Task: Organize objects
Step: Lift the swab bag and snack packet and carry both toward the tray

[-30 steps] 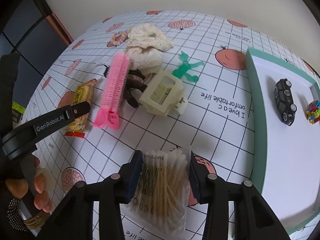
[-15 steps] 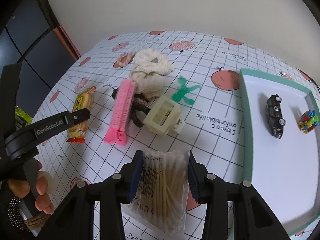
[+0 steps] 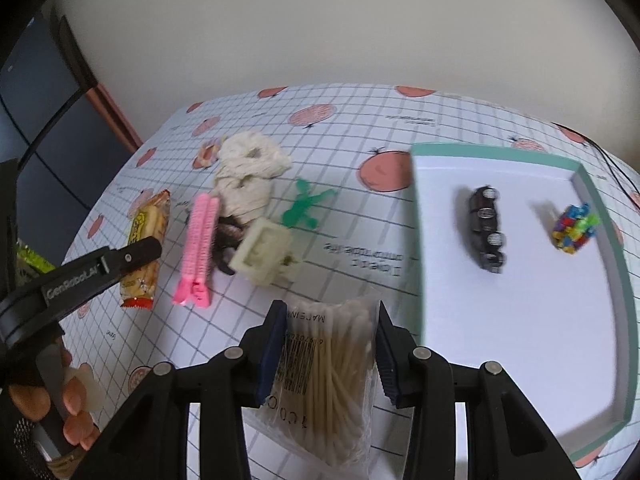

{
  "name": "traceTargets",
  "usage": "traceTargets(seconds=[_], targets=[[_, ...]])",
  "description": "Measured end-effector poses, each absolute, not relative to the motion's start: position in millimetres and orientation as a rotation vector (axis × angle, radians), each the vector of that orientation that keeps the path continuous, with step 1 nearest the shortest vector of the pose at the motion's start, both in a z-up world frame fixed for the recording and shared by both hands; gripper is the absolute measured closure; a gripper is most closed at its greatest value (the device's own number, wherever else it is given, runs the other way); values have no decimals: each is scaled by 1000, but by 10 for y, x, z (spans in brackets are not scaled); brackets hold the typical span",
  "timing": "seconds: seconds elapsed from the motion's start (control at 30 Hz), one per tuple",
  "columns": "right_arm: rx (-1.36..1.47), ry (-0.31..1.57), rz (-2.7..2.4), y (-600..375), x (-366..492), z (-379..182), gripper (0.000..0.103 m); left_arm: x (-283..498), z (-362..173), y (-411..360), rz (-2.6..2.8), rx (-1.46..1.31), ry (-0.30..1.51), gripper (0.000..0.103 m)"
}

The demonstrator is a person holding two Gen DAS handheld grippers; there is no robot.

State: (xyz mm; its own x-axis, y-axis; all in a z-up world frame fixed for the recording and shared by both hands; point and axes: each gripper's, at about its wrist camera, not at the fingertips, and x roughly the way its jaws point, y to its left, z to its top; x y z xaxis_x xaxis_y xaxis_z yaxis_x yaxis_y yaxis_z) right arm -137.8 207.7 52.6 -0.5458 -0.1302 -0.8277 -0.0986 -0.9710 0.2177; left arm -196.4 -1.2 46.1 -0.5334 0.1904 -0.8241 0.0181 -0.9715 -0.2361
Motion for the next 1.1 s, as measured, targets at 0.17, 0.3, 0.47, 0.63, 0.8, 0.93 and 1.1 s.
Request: traceTargets(seconds=[0.17,0.3,0.47,0.63,0.8,0.93,1.1], targets=[[1486,-441,-2770,2383,-1240,550,59,-1868,494,354,2579,-1440,-299,65],[1493,-516,-2812,2687,-1118,546,59,-1777,496,666,2533,-1423,-253,65],[1518,-616,-2855,3067,-954,510,59,-1641,493,1036,2473,-1397,-195,65],[1533,-708,-2899,3411,-796,476,59,-1551,464,1328,2419,-1390,-163,65],[1562,-789,-2937,3722,-616,414,59,-1476,418,1586,2355,-1389,-152,65],[1573,-884,-2941,3932,-525,344,59,-1390,387,1779,2311,-1382,-129,65],[1580,-973,-2936,4078,-458,273,59,-1323,282,2023,2266,-1389,-56,65]])
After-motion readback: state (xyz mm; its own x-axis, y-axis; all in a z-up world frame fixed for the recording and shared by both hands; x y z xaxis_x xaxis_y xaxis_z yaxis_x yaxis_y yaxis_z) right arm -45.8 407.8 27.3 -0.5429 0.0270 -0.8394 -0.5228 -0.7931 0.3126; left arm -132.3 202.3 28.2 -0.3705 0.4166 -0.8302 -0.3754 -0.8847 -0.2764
